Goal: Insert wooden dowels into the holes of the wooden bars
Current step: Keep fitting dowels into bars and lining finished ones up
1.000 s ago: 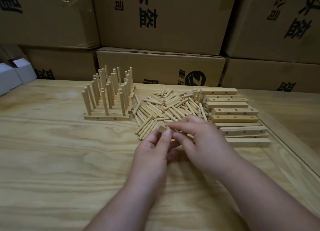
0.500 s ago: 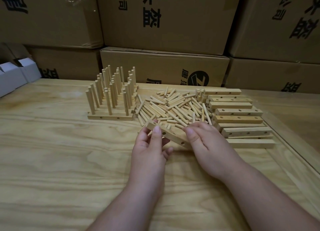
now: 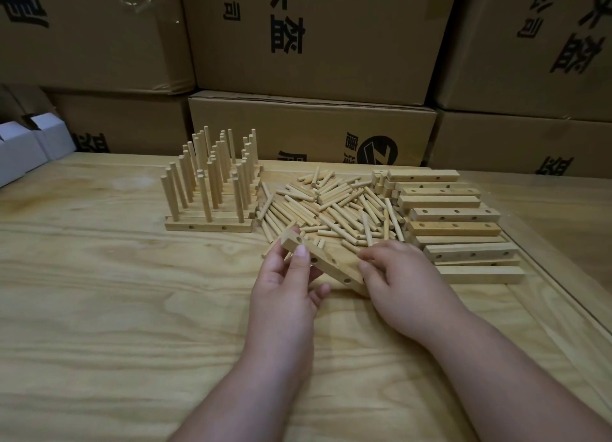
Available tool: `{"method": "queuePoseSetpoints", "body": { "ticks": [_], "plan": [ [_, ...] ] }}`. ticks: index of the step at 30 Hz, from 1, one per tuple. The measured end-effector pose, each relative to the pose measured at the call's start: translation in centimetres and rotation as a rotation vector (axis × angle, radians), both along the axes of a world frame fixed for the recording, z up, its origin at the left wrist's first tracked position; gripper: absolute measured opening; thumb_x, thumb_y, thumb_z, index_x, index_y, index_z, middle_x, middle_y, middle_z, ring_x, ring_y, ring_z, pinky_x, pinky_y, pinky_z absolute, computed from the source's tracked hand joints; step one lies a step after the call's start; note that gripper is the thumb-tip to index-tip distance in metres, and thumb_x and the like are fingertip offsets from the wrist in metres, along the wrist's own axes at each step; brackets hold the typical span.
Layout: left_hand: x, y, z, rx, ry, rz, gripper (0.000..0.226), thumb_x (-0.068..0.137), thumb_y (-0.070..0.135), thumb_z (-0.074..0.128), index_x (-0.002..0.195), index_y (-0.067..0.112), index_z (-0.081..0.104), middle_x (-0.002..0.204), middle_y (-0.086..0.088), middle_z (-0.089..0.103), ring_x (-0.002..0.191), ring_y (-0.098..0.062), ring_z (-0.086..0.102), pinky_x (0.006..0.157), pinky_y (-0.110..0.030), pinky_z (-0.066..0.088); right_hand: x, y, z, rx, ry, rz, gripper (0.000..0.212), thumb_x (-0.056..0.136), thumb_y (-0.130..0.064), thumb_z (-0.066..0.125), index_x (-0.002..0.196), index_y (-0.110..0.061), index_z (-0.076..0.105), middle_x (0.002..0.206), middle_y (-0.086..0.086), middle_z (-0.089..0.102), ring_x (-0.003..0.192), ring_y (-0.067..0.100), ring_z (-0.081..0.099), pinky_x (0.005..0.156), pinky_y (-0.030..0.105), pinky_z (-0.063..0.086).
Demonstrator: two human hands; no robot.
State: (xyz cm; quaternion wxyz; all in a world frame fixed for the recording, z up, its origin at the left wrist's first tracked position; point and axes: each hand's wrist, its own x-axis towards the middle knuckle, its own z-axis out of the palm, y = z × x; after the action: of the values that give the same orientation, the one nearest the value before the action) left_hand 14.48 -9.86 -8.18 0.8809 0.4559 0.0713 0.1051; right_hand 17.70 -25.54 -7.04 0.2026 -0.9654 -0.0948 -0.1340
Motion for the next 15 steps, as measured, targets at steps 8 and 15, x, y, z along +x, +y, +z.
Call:
{"method": "queuePoseSetpoints", "body": {
  "ticks": [8,15],
  "plan": [
    [-0.3,0.0,0.5,-0.044,0.035,-0.006,0.025,0.104,0.029,0.051,0.109,0.027,0.076,0.105,-0.003,0.078,0.090,-0.015,0.075,0.065,-0.025,0.057,-0.1,-0.1,0.6,-0.041,0.025,-0.059,0.033,0.095,-0.022,0.058,0.125,-0.030,0.067,0.112,-0.010,0.063,0.112,0.016,0.056,0.097,0.036,0.049],
    [-0.2,0.3,0.2,0.044,0.114,0.012,0.028,0.100,0.042,0.056,0.092,0.031,0.080,0.064,0.003,0.068,0.052,-0.008,0.062,0.048,-0.025,0.052,-0.5,-0.2,3.1,0.105,0.047,-0.006,0.026,0.092,-0.023,0.060,0.113,-0.034,0.071,0.099,-0.018,0.057,0.089,0.000,0.056,0.077,0.018,0.046]
  ]
}}
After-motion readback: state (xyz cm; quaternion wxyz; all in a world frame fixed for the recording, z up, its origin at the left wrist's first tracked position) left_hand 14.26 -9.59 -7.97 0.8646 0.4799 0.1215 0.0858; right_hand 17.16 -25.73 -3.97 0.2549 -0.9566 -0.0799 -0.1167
